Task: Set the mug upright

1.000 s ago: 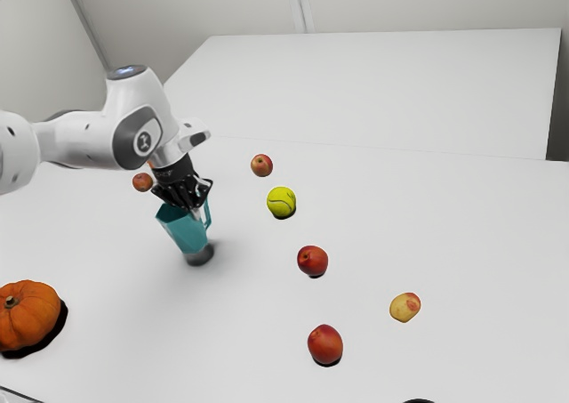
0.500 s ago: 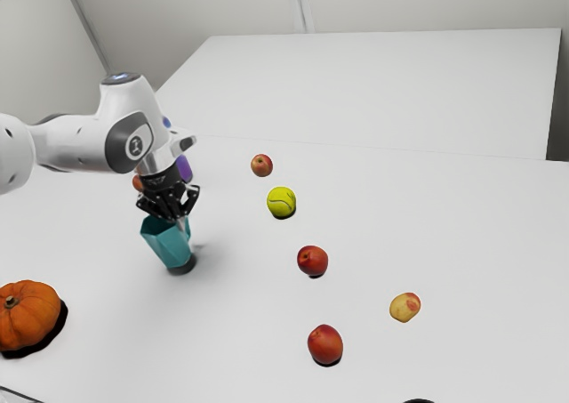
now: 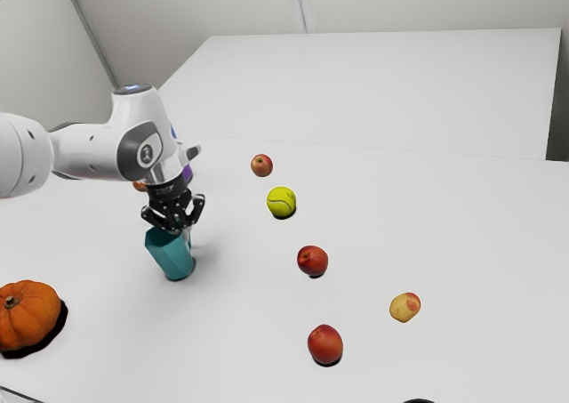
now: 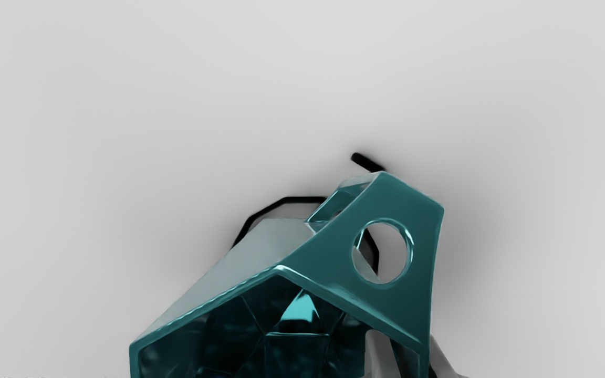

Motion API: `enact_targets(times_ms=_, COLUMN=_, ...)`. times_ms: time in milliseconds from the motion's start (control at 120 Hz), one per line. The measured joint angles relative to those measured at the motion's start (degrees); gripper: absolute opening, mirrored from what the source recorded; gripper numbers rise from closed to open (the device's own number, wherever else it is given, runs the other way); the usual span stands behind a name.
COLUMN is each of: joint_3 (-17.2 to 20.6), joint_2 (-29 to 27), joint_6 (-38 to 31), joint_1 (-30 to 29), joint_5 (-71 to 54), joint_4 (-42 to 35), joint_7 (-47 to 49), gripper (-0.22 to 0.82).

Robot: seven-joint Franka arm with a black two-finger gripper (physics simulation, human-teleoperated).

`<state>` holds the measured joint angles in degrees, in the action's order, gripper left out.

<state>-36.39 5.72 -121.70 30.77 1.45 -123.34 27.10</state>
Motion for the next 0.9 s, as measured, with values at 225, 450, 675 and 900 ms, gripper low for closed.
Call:
enact_targets(times_ms=225, joint_3=0.0, joint_2=-0.1, joint_6=0.4, joint_1=0.1, joint_5=0.3, joint_4=0.5, joint_7=1.1, gripper=0.37)
enact_targets(times_ms=450, joint_3=0.0, joint_2=-0.5, joint_6=1.4, joint_1=0.2, joint_5=2.0, joint_4=0.8, joint_7=1.4, gripper=0.52)
enact_targets(times_ms=675, joint_3=0.0, joint_2=-1.0, joint_6=3.7, joint_1=0.2, joint_5=2.4, joint_4=2.9, joint_7=1.3, gripper=0.58)
enact_targets(times_ms=900, joint_3=0.0, joint_2=-1.9, joint_6=7.1, joint_1=0.1, joint_5=1.6, joint_4=6.7, joint_7=0.5, gripper=0.59)
